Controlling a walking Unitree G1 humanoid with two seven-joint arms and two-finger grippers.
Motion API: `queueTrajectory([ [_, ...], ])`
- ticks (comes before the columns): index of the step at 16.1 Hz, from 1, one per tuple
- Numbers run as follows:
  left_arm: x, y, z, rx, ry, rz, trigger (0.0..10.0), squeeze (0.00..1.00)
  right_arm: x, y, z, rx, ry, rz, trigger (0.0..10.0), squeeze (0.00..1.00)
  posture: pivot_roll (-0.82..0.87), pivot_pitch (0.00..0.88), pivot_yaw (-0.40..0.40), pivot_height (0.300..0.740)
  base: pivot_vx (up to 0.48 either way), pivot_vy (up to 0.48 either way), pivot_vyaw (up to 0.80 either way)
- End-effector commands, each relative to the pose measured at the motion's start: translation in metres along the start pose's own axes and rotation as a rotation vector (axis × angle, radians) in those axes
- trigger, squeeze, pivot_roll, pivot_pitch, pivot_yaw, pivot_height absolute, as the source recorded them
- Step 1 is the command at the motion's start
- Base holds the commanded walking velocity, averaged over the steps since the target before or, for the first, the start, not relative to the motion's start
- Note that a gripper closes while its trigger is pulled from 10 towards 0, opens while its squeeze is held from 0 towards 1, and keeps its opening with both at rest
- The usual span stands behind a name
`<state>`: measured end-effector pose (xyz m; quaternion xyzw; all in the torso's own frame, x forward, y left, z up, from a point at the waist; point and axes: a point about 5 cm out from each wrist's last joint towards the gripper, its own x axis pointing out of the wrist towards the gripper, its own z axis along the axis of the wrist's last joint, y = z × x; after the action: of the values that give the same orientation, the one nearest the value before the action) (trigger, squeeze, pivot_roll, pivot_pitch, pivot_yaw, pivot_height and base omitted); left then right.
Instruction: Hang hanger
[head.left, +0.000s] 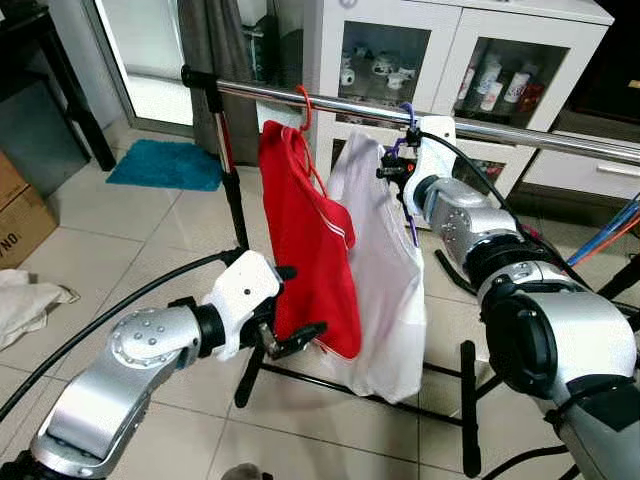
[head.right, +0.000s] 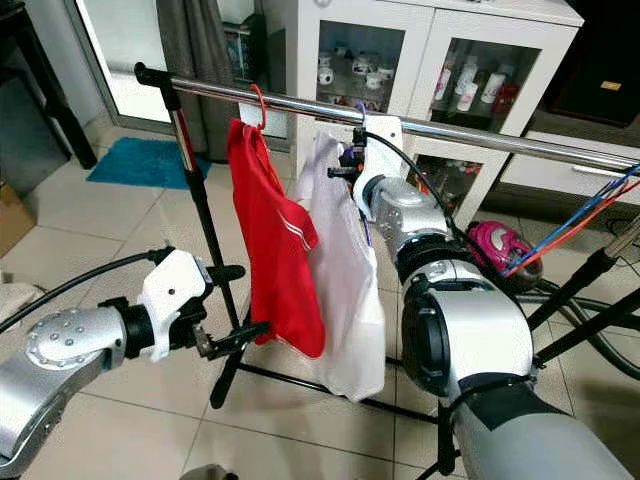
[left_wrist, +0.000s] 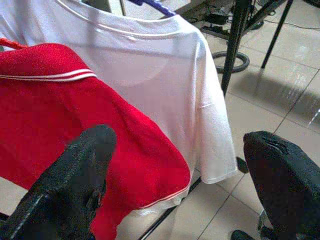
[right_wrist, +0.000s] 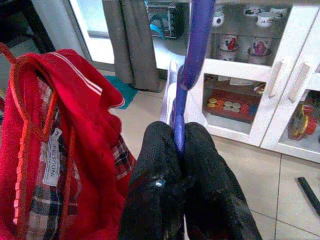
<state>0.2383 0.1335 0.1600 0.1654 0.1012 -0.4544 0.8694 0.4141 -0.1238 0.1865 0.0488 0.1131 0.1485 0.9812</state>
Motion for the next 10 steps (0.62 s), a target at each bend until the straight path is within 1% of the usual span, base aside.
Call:
queueTrajectory([
  [1,0.002,0.002,-0.003,-0.011,-0.003,0.044,10.0,0.00,-0.003,-0.009,0.022,-0.043,-0.076,0.018,0.0,0.00,0.16,0.008,-0.070,0.740,0.000,0.000,0.00],
  [2,0.005,0.004,-0.004,-0.032,-0.020,0.106,10.0,0.00,-0.008,-0.018,0.025,-0.095,-0.092,0.047,0.0,0.00,0.16,0.000,-0.070,0.740,0.000,0.000,0.00],
  [3,0.006,0.005,-0.004,-0.043,-0.033,0.144,10.0,0.00,-0.011,-0.024,0.024,-0.123,-0.092,0.062,0.0,0.00,0.16,0.000,-0.070,0.740,0.000,0.000,0.00],
  [4,0.007,0.006,-0.005,-0.054,-0.040,0.177,10.0,0.00,-0.015,-0.029,0.021,-0.136,-0.095,0.084,0.0,0.00,0.16,0.000,-0.064,0.740,0.000,0.000,0.00],
  [5,0.008,0.009,-0.008,-0.071,-0.038,0.241,10.0,0.00,-0.024,-0.039,0.013,-0.187,-0.115,0.108,0.0,0.00,0.15,0.000,-0.050,0.740,0.000,0.000,0.00],
  [7,0.009,0.010,-0.009,-0.070,-0.035,0.280,10.0,0.00,-0.034,-0.045,0.003,-0.203,-0.121,0.126,0.0,0.00,0.15,0.000,-0.042,0.740,0.000,0.000,0.00],
  [8,0.012,0.010,-0.010,-0.088,-0.046,0.293,10.0,0.00,-0.050,-0.049,-0.016,-0.206,-0.104,0.138,0.0,0.00,0.14,0.000,-0.027,0.740,0.000,0.000,0.00],
  [9,0.013,0.009,-0.010,-0.097,-0.051,0.291,10.0,0.00,-0.059,-0.049,-0.026,-0.208,-0.093,0.137,0.0,0.00,0.13,0.000,-0.025,0.740,0.000,0.000,0.00],
  [10,0.016,0.006,-0.011,-0.096,-0.056,0.274,10.0,0.00,-0.074,-0.047,-0.040,-0.217,-0.085,0.131,0.0,0.00,0.12,0.000,-0.017,0.740,0.000,0.000,0.00],
])
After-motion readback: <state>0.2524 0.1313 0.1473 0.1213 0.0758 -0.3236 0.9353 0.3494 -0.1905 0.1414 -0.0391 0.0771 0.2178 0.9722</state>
